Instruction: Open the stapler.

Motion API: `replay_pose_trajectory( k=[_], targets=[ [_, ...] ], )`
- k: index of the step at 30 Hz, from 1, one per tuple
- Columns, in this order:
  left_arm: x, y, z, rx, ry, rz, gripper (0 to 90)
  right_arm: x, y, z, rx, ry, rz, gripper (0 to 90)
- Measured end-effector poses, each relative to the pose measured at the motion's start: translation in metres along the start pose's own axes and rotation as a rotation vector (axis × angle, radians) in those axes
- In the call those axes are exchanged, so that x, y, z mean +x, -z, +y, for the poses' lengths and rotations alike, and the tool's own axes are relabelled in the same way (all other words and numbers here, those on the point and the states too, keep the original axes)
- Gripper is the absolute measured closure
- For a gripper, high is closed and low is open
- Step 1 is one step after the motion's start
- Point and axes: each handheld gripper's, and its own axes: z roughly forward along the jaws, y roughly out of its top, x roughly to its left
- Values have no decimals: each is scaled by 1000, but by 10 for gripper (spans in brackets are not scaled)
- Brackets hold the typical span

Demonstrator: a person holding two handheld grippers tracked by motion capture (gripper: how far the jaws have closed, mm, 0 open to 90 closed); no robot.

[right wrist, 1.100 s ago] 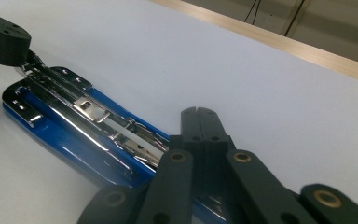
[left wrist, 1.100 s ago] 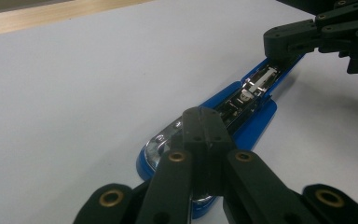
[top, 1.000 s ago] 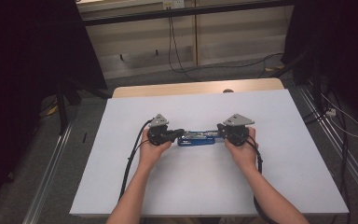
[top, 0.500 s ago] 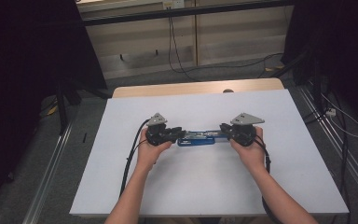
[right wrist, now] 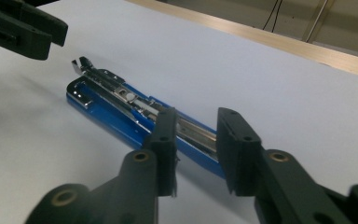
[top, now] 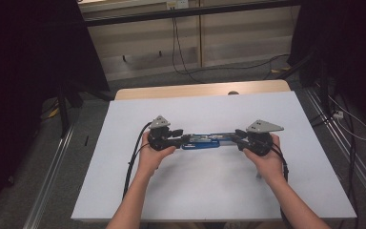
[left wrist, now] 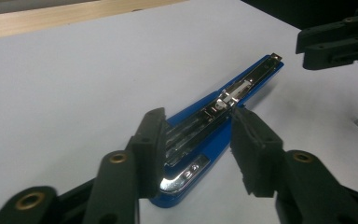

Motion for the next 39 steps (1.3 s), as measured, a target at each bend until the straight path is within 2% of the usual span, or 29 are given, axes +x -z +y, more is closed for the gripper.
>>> replay_pose_trajectory(
  k=[6,8,10,13,14,19,24,32,39],
  targets=[
    [-6,6,1,4,10,13,410,-2,16,-3,-6,-17,-4,535],
    [-8,7,2,-4,26,5,376,-4,22,-3,-11,-22,0,505],
    [-9,8,3,-9,18,3,351,-5,27,-4,-10,-18,-3,462],
    [-11,8,4,-19,35,2,302,-4,33,-5,-8,-11,6,409],
    [-12,8,4,-14,29,2,292,-4,34,-6,-7,-7,7,402],
    [-16,9,5,-13,16,-4,278,-1,40,-13,-2,13,8,352],
    [-18,9,5,-15,22,-12,257,-1,44,-19,0,12,17,297],
    [-19,10,5,2,14,0,213,-5,53,-25,-4,-3,15,246],
    [-20,13,6,-3,9,-1,164,-7,60,-34,14,-10,19,195]
  ],
)
